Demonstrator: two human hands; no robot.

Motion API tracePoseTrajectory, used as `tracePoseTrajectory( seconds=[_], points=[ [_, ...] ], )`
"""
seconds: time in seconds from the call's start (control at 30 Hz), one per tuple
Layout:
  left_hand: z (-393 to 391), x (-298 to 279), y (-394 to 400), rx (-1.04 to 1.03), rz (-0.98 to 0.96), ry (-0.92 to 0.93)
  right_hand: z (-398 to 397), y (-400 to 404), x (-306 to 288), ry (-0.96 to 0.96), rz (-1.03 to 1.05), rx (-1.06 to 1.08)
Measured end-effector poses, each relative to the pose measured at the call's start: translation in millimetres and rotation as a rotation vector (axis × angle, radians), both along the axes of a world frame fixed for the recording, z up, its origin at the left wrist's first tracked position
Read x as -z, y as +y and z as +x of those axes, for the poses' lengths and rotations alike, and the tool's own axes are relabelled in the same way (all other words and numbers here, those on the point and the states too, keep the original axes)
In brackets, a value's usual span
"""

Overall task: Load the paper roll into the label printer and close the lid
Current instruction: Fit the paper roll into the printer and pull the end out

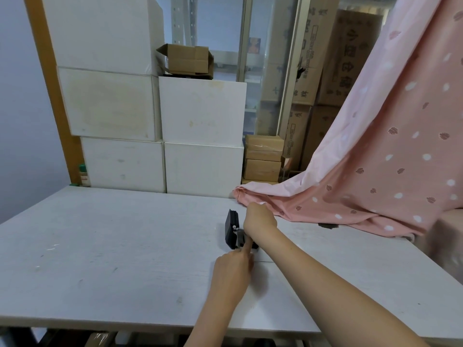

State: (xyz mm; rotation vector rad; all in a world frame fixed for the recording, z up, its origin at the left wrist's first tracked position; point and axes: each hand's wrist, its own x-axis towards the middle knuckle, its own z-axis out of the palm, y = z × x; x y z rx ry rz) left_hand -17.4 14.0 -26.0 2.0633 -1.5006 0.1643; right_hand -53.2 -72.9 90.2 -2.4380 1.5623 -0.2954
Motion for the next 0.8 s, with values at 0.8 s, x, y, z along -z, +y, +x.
tracePoseTrajectory(
  seconds=[0.8],
  points=[
    [-1, 5, 0, 0.042, -0.167, -0.047, -3, 9, 19, 0.058, -0.044, -0.058]
  ],
)
